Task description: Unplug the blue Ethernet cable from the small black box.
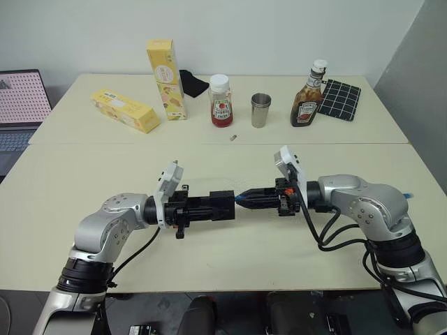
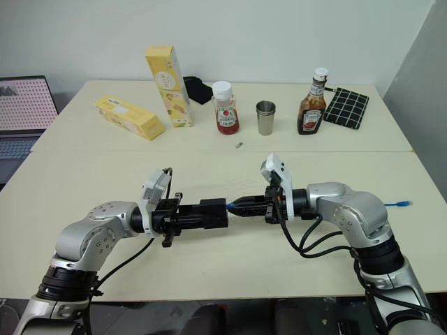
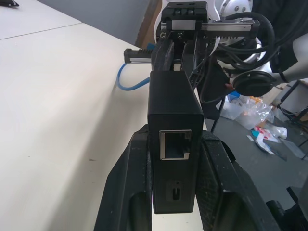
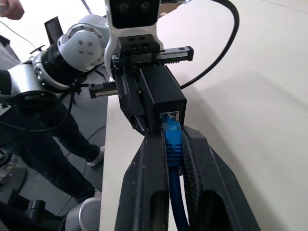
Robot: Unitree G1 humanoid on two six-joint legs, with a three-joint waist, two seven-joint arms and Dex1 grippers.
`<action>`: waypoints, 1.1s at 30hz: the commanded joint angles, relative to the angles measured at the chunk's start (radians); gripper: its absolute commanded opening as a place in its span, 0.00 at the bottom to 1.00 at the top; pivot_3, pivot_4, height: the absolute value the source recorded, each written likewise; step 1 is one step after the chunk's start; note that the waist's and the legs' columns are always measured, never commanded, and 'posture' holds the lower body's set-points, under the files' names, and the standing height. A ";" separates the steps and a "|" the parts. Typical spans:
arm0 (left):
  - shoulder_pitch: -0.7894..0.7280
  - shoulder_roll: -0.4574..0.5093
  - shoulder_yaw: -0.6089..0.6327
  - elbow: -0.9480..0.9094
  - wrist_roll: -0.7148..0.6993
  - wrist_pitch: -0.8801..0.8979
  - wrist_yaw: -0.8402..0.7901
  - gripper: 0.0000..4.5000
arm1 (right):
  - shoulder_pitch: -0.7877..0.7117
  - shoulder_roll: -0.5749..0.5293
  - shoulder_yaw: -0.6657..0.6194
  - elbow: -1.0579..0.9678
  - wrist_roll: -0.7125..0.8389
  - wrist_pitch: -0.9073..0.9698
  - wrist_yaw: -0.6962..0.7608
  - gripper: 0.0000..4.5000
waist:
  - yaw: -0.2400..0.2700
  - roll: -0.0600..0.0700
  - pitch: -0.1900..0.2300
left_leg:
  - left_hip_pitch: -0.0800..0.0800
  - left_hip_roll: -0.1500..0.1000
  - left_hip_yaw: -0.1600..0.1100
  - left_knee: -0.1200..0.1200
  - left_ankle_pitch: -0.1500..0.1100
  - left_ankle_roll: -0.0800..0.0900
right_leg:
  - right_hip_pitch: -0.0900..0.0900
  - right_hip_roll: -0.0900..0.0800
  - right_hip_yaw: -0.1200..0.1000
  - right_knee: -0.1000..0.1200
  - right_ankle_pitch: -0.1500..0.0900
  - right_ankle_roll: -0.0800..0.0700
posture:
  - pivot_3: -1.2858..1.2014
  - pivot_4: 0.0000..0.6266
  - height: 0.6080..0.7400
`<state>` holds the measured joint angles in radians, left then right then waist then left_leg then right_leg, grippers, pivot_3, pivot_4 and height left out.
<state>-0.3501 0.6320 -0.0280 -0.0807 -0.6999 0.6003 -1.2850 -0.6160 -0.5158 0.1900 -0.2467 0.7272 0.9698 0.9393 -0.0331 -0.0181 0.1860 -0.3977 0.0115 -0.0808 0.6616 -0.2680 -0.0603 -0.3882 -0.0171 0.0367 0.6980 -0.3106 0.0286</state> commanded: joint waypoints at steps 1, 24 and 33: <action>0.005 0.004 0.024 -0.049 -0.029 -0.005 -0.021 0.17 | -0.045 -0.009 0.003 0.015 -0.009 -0.013 0.033 0.02 | 0.000 0.000 0.000 | 0.000 0.000 0.000 0.000 0.000 0.000 | 0.000 0.000 0.000 0.000 0.000 0.000 | 0.52 0.24 1.00; 0.208 0.050 0.134 -0.084 0.005 -0.071 0.052 0.17 | -0.012 -0.030 -0.041 0.260 -0.258 -0.275 -0.107 0.02 | 0.000 0.000 0.000 | 0.000 0.000 0.001 0.000 0.000 0.000 | 0.000 0.000 0.001 0.000 0.000 0.000 | 0.52 0.24 1.00; 0.187 -0.010 0.150 -0.042 0.093 -0.167 0.193 0.17 | -0.049 0.131 -0.021 0.644 -0.565 -0.631 -0.406 0.17 | 0.000 0.000 0.000 | -0.001 0.001 0.003 -0.001 0.000 0.000 | -0.001 -0.001 0.001 0.000 0.000 0.000 | 0.52 0.24 1.00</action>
<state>-0.1528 0.6304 0.0984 -0.1060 -0.6210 0.4705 -1.1140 -0.6500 -0.3880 0.1905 0.3996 0.1731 0.3684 0.5258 -0.0331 -0.0181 0.1860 -0.3986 0.0125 -0.0777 0.6607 -0.2679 -0.0605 -0.3897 -0.0181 0.0381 0.6977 -0.3105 0.0285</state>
